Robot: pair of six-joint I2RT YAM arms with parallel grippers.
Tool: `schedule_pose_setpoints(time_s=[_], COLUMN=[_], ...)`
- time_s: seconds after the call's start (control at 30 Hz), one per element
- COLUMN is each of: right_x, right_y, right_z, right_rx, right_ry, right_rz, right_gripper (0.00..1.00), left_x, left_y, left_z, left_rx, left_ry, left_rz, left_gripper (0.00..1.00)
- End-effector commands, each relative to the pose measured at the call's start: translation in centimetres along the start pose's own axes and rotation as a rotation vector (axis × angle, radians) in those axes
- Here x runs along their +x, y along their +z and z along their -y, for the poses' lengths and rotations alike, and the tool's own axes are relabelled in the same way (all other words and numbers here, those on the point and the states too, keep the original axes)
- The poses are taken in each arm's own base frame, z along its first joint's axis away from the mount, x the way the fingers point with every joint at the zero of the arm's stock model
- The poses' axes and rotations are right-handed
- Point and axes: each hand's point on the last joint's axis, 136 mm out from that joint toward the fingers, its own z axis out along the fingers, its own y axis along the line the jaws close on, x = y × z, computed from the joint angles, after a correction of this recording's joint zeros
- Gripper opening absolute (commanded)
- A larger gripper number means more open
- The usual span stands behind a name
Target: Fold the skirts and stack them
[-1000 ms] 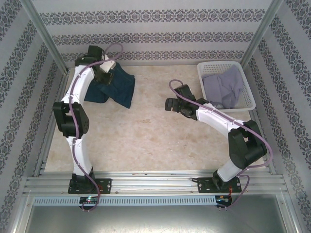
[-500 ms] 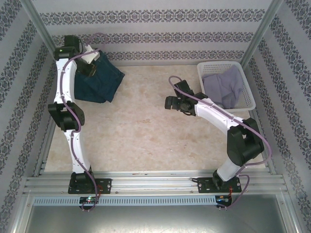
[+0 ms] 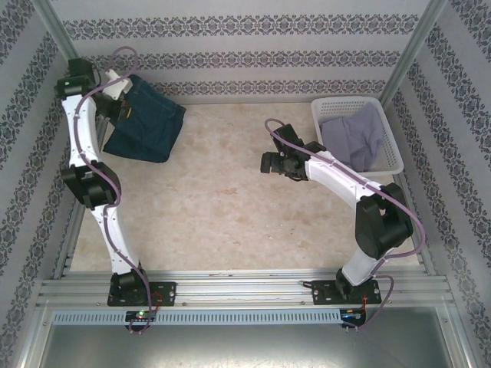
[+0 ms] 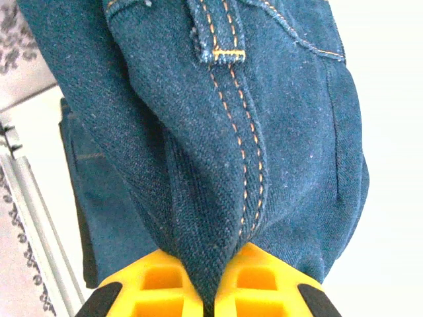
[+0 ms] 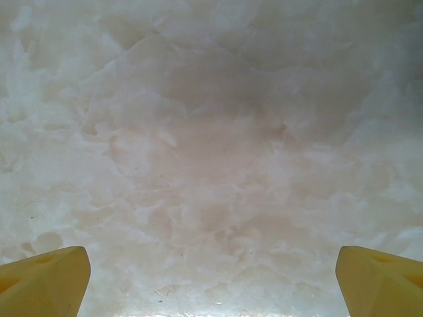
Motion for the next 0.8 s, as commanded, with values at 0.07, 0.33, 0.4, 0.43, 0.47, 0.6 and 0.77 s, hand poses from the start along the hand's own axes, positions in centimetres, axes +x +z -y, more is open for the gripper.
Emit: schedule_pose_setpoints(time_s=[0.07,0.33,0.4,0.43,0.47,0.6,0.77], right_x=[-0.4,-1.1,-2.3,-3.1,-3.9,-7.6,-10.9], right_y=[-0.1,-1.6,-2.9,-3.8,-4.7,-8.5,-9.1], right_z=[0.3,0.7,0.5,0.3,0.4,2.8,12.9], right_rx=[0.040,0.093,0.063,0.047,0.039,0.045,0.193], right_ry=[0.014,-0.019,-0.014,-0.017,-0.021,0.004,0.197], right_rz=[0.000,0.045,0.123,0.171,0.224,0.394,0.365], right_gripper=[0.95,0.97,0.98,0.98,0.98,0.98,0.98], left_x=[1.3,2.6,1.6,1.0,0.4,-2.7,-6.0], left_y=[2.2,3.9,2.5,1.5,0.2,-5.4,-6.6], left_z=[-2.1,-9.6,-11.2,-11.6,-12.2,-11.2,-4.9], left_rx=[0.023,-0.256,-0.363,-0.395,-0.444,-0.463,-0.290], left_ry=[0.017,-0.138,-0.195,-0.228,-0.277,-0.481,-0.649], left_rz=[0.017,-0.006,0.027,0.049,0.076,0.242,0.367], left_gripper=[0.00,0.86,1.00,1.00,1.00,1.00,1.00])
